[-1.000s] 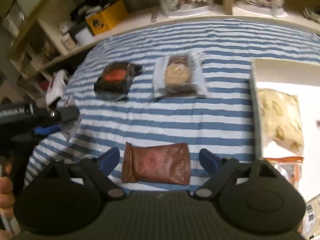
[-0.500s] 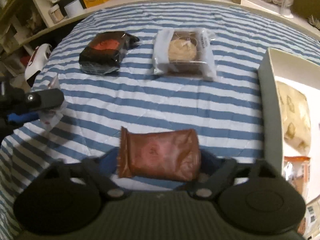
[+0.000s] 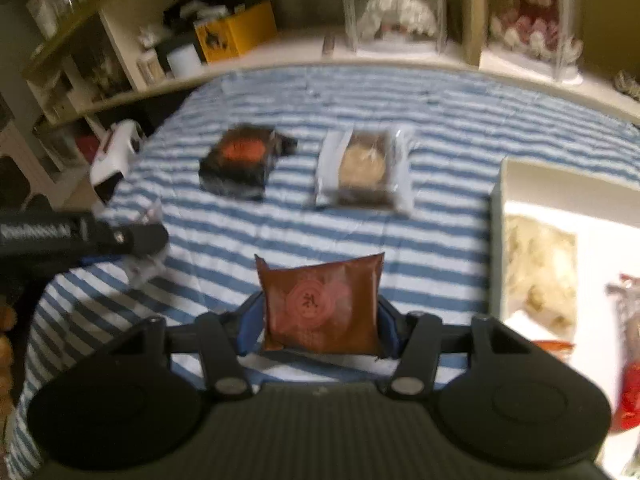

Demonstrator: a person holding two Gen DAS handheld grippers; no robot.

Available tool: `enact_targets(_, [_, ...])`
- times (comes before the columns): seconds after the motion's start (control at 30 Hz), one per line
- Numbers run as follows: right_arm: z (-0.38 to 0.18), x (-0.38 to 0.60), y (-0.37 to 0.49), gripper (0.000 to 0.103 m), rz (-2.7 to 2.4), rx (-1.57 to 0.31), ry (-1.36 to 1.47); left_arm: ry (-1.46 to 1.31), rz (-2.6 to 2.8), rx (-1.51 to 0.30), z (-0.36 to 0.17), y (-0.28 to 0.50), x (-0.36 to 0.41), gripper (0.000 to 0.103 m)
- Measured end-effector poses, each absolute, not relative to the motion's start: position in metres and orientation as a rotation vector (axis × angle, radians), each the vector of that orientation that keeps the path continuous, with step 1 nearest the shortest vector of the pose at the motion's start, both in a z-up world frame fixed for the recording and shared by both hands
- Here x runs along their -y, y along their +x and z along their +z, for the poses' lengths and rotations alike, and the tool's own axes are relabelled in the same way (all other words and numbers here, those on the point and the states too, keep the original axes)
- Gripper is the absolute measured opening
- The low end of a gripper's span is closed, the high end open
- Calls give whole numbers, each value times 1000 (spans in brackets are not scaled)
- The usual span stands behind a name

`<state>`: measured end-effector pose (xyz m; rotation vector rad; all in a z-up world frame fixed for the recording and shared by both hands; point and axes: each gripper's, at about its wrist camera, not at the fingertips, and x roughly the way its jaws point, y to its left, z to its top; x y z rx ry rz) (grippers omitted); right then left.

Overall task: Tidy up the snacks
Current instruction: 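Carry the clear bag with left tool while right tool carries brown pack to tray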

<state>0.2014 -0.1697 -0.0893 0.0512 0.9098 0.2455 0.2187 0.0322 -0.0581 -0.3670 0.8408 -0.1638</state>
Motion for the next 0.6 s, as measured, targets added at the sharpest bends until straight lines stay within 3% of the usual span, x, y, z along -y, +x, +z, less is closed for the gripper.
enact_targets(0.6, [-16, 283, 133, 63, 215, -711, 138, -237, -312, -746, -13, 179, 35, 28])
